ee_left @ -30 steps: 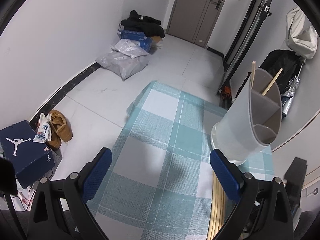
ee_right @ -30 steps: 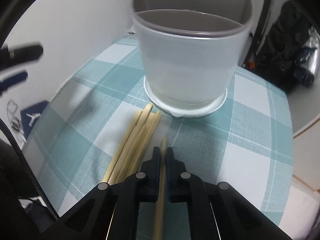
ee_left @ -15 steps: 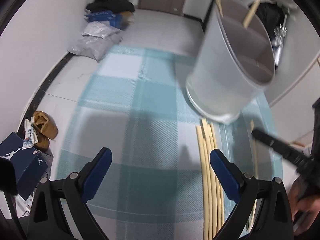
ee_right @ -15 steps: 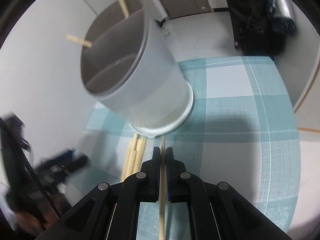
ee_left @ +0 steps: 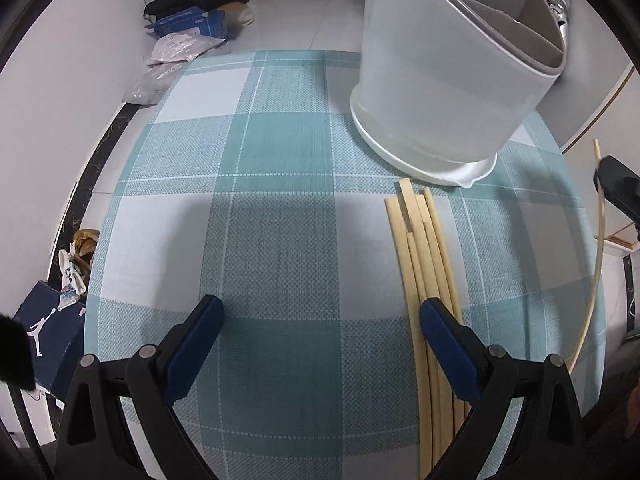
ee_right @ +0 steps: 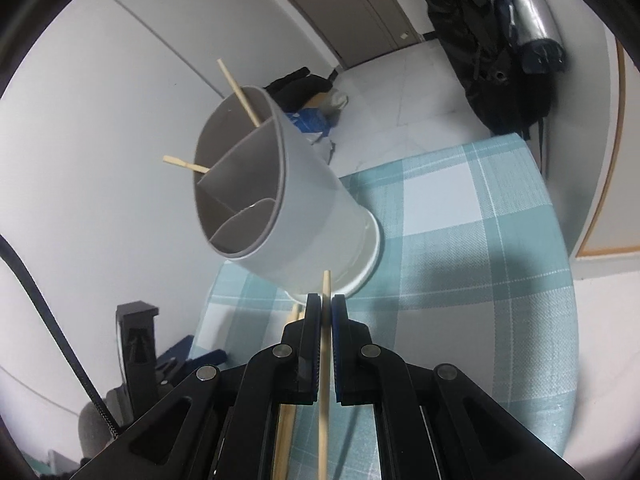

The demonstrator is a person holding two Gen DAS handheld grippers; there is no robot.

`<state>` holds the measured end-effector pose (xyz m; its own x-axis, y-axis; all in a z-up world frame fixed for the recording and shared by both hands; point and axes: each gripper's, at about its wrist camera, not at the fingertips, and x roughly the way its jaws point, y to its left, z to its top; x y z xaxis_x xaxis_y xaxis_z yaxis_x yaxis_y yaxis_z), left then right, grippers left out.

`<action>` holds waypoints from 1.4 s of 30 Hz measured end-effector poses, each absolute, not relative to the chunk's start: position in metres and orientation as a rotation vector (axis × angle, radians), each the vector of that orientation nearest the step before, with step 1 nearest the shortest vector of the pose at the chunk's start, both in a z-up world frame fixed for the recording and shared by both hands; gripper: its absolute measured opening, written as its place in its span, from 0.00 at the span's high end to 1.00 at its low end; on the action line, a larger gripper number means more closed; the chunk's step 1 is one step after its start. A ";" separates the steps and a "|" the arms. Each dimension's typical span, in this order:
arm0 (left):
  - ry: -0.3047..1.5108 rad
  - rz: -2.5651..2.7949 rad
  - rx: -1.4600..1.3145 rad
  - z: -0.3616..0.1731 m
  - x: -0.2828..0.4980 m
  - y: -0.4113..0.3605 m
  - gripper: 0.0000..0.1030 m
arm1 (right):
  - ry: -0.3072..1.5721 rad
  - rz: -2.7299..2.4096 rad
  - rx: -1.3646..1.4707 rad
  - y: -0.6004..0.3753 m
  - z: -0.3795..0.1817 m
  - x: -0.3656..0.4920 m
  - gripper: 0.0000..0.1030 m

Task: Organize utensils
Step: 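Close the right gripper on a chopstick while the left gripper grasps another, then lift both held chopsticks up over the utensil holder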

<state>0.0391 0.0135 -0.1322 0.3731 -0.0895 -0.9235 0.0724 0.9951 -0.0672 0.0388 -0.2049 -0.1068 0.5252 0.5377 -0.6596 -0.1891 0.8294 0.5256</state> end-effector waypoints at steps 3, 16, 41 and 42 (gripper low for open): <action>1.193 -0.079 -0.006 -0.133 0.041 0.013 0.06 | 0.910 0.453 0.406 -0.202 -0.105 0.038 0.96; 1.190 -0.051 0.007 -0.134 0.056 0.005 0.21 | 0.875 0.453 0.388 -0.206 -0.096 0.030 0.96; 0.884 -0.169 -0.213 -0.066 0.028 0.016 0.97 | 0.777 0.466 0.322 -0.203 -0.078 0.019 0.96; 0.857 -0.174 -0.214 -0.060 0.023 0.013 0.97 | 0.765 0.468 0.307 -0.201 -0.076 0.015 0.96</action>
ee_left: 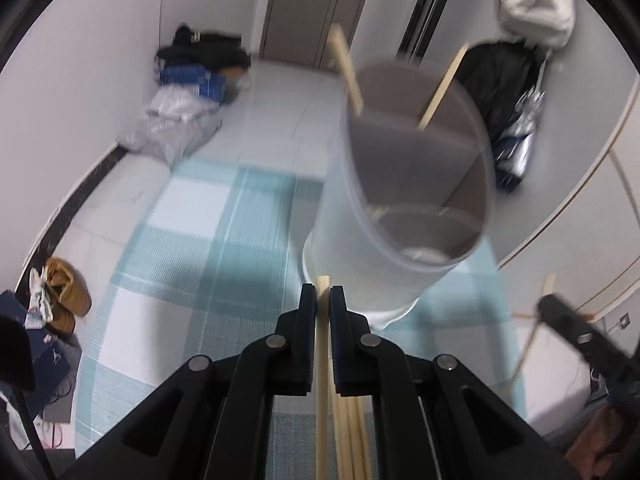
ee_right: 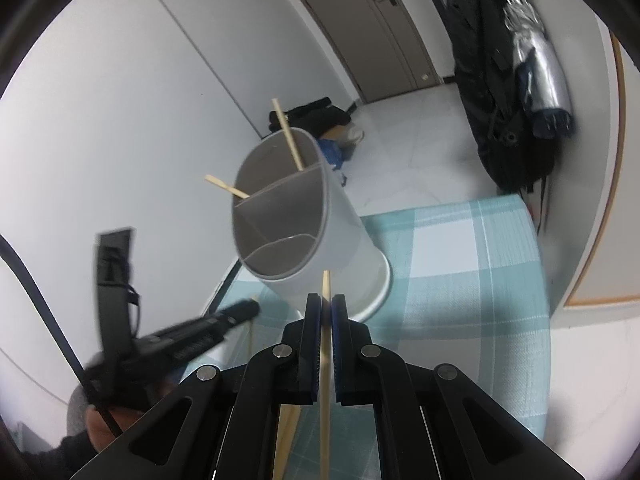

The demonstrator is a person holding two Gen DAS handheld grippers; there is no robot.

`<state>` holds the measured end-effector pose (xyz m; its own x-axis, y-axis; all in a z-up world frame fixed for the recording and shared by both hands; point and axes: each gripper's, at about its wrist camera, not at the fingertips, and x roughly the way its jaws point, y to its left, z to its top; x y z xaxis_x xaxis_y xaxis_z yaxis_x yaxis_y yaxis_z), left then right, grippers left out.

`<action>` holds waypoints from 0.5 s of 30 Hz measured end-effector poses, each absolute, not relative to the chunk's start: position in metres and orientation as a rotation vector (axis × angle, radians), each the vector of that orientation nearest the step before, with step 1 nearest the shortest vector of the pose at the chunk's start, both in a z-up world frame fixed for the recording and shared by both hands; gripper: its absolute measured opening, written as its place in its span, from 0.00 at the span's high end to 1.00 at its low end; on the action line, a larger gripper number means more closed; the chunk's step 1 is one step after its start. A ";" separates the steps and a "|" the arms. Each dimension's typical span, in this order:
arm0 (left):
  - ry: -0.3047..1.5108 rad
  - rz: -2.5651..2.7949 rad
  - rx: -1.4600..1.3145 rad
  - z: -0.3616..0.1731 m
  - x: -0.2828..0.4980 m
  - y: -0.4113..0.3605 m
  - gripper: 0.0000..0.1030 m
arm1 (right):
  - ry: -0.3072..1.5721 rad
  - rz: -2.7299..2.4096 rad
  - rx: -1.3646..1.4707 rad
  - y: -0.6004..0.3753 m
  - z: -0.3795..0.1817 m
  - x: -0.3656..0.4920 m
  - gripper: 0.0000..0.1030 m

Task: Organize utensils
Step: 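Lift both held chopsticks up over the utensil holder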

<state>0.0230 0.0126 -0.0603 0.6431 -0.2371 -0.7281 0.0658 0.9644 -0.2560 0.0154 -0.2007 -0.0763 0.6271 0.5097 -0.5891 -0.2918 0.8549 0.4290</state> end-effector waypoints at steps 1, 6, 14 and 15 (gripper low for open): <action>0.825 -0.186 -0.215 -0.054 0.019 0.013 0.97 | 0.757 0.468 0.296 -0.199 -0.075 0.013 0.96; 0.708 -0.240 -0.171 -0.028 0.003 0.008 0.97 | 0.717 0.463 0.257 -0.192 -0.070 0.005 0.96; 0.716 -0.242 -0.153 -0.019 -0.001 0.011 0.97 | 0.669 0.446 0.209 -0.186 -0.064 -0.007 0.96; 0.720 -0.245 -0.150 -0.019 -0.001 0.010 0.97 | 0.665 0.447 0.205 -0.185 -0.064 -0.008 0.96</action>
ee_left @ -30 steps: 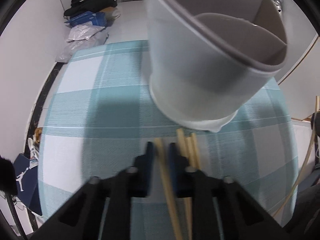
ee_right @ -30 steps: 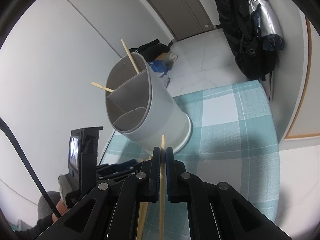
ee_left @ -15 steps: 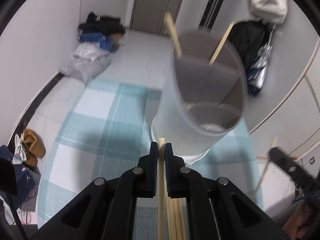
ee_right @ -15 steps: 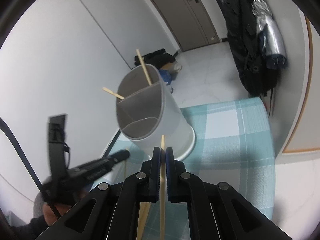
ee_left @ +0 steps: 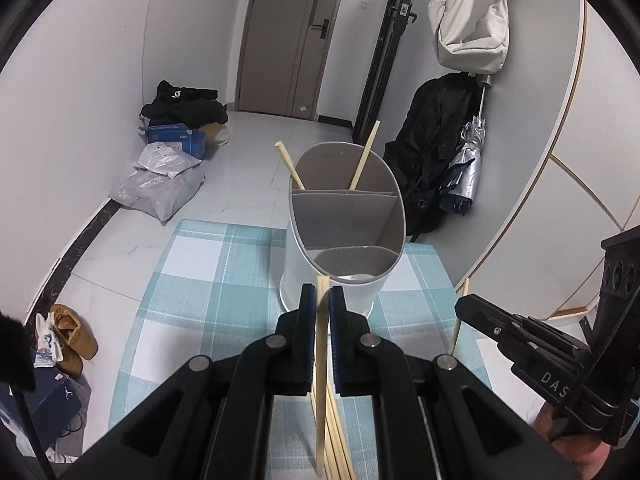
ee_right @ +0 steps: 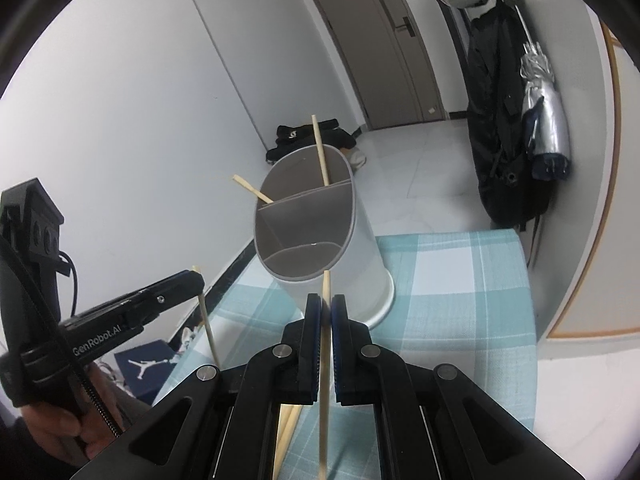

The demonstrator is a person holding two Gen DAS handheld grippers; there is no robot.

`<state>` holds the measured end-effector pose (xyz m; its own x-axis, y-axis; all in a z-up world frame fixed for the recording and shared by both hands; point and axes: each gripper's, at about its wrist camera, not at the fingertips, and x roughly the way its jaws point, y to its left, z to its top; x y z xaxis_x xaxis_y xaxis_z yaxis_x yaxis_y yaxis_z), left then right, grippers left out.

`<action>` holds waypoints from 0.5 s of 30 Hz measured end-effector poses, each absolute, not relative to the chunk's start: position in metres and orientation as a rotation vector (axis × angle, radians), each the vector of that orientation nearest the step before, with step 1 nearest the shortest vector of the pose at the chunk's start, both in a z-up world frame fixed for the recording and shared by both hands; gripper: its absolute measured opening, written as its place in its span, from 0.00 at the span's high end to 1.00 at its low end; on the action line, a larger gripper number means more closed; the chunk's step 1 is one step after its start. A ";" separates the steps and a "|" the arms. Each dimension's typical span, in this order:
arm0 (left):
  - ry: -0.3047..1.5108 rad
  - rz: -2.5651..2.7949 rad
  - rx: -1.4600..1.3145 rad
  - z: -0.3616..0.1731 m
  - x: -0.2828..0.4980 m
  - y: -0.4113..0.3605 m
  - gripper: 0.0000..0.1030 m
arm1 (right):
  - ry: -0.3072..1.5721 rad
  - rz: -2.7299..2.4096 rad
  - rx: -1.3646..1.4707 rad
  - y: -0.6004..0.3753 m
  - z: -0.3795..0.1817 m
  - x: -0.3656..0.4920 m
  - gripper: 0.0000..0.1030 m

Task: Organize utensils
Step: 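Lift both held chopsticks up over the utensil holder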

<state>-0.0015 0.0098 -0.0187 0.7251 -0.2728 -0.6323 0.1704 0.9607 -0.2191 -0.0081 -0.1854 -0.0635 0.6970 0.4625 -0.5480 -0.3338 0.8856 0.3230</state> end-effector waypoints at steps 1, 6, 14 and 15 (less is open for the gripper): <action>0.722 -0.245 -0.146 -0.017 -0.003 0.010 0.97 | 0.661 0.448 0.200 -0.185 -0.063 -0.009 0.96; 0.733 -0.241 -0.155 -0.017 -0.007 0.013 0.97 | 0.640 0.448 0.184 -0.184 -0.058 -0.018 0.96; 0.726 -0.251 -0.145 -0.011 -0.018 0.014 0.97 | 0.618 0.438 0.181 -0.186 -0.053 -0.026 0.96; 0.724 -0.250 -0.145 -0.010 -0.020 0.015 0.97 | 0.613 0.435 0.166 -0.185 -0.052 -0.026 0.96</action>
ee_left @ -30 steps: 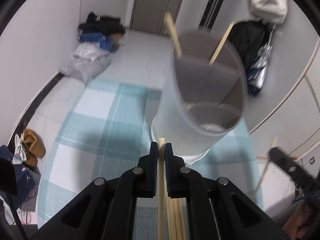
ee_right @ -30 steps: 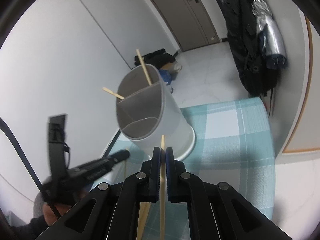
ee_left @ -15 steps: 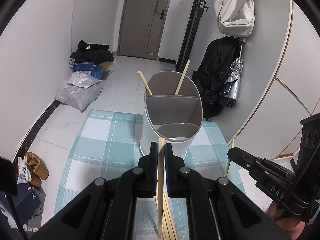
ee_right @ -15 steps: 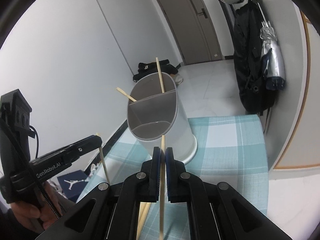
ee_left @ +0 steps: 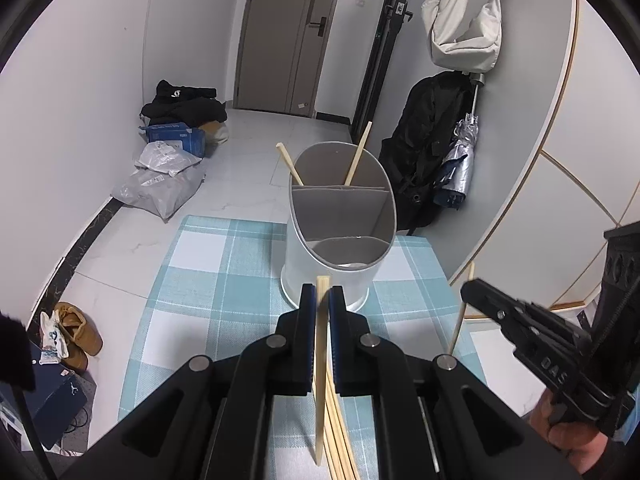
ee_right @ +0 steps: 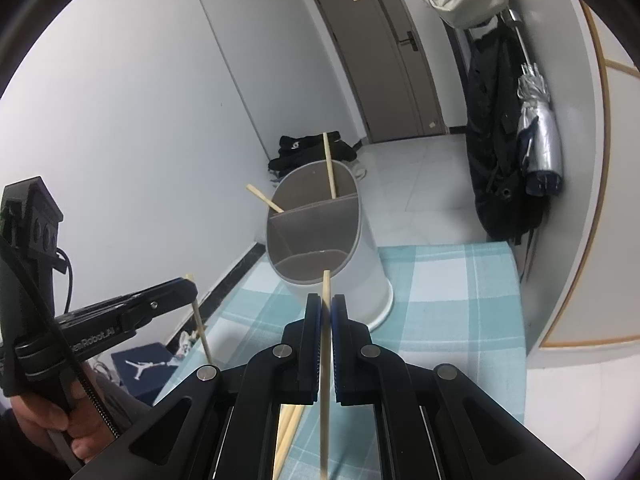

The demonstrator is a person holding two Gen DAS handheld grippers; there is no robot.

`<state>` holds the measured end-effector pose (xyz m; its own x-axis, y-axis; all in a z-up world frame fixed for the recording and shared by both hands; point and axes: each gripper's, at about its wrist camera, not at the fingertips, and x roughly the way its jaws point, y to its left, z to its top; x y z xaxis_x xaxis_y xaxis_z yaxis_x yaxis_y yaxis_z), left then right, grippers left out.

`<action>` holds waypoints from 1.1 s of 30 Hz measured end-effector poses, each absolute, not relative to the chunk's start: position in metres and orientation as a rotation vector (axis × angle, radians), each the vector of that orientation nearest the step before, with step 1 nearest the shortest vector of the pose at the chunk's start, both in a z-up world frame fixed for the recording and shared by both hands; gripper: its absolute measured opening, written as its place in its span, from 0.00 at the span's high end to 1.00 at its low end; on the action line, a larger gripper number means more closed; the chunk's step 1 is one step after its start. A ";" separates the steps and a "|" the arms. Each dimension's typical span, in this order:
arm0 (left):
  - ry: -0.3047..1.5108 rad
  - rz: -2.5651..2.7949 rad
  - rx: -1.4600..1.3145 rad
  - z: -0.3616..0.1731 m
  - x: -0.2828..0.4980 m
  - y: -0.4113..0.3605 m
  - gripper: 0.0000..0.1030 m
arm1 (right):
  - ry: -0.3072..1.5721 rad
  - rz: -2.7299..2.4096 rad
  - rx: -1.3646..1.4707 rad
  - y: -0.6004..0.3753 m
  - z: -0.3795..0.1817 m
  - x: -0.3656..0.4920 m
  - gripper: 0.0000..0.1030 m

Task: Organize utensils
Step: 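Lift both held chopsticks up over the utensil holder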

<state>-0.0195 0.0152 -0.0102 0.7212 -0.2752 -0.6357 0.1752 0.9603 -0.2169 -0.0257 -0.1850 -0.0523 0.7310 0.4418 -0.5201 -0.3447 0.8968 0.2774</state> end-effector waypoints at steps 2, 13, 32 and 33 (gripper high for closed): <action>0.722 -0.251 -0.145 -0.008 -0.022 0.017 0.97 | 0.601 0.433 0.159 -0.187 -0.049 -0.024 0.96; 0.674 -0.289 -0.163 0.024 -0.025 0.023 0.97 | 0.545 0.440 0.181 -0.191 -0.019 -0.027 0.96; 0.515 -0.348 -0.207 0.121 0.027 0.019 0.97 | 0.373 0.506 0.185 -0.174 0.089 0.019 0.96; 0.508 -0.347 -0.211 0.122 0.030 0.019 0.97 | 0.367 0.505 0.184 -0.174 0.092 0.022 0.96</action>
